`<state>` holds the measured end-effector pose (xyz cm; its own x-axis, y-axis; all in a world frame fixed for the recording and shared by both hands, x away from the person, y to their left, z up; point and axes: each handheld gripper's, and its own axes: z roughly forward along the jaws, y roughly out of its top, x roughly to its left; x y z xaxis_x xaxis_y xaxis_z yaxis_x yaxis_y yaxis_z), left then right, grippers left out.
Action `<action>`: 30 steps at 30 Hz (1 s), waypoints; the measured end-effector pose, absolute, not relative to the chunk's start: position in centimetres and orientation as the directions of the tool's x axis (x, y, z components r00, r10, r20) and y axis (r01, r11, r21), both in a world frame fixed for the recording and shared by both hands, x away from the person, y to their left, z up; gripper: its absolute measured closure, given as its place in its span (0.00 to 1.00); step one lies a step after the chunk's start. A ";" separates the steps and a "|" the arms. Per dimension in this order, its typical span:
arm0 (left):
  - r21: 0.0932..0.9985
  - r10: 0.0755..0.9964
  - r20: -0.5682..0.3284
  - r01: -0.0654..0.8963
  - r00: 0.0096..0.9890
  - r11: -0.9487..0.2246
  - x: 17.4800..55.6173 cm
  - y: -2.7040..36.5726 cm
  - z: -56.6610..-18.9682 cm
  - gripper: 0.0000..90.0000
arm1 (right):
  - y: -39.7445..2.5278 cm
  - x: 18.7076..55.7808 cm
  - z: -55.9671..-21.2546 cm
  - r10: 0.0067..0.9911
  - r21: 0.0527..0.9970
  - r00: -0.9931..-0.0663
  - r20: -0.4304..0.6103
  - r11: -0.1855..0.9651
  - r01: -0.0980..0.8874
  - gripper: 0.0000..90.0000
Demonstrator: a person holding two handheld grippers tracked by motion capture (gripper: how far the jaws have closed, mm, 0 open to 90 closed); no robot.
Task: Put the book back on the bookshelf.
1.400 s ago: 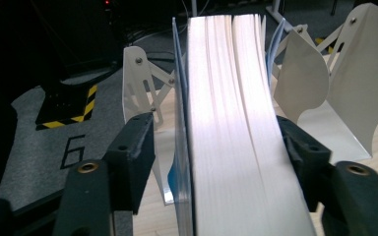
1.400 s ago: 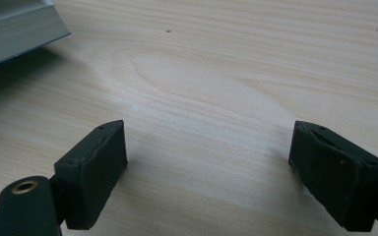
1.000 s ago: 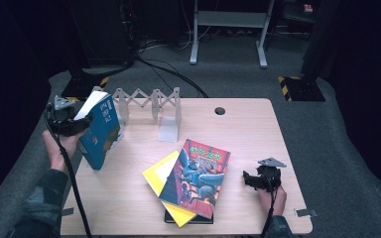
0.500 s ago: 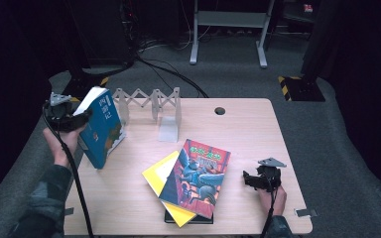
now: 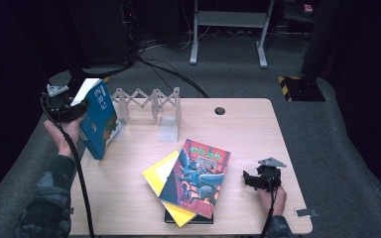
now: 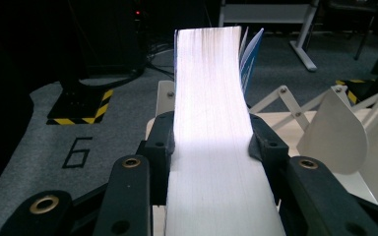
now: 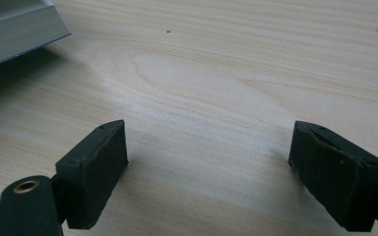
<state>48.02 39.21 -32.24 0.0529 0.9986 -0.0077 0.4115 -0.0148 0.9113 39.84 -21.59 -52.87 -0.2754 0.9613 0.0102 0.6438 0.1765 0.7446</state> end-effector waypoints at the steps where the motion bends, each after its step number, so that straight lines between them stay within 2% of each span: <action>1: 0.914 0.999 -0.009 0.406 0.049 -0.011 48.2 39.2 -32.3 0.68 | -21.6 39.8 -52.9 0.961 0.744 -0.276 0.010 0.177 0.644 0.16; 19: 0.939 0.999 -0.033 0.342 -0.025 0.040 51.2 38.7 -32.6 0.68 | -21.6 39.8 -52.9 0.961 0.745 -0.276 0.011 0.176 0.644 0.16; 30: 0.936 0.999 -0.017 0.351 -0.050 0.034 52.8 38.3 -33.3 0.68 | -21.6 39.8 -52.9 0.961 0.746 -0.277 0.010 0.177 0.642 0.16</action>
<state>52.82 38.34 -33.35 -0.0504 0.9986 -0.0169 0.3508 0.0336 0.9359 39.85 -21.62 -52.88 -0.2768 0.9609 0.0105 0.6420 0.1768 0.7460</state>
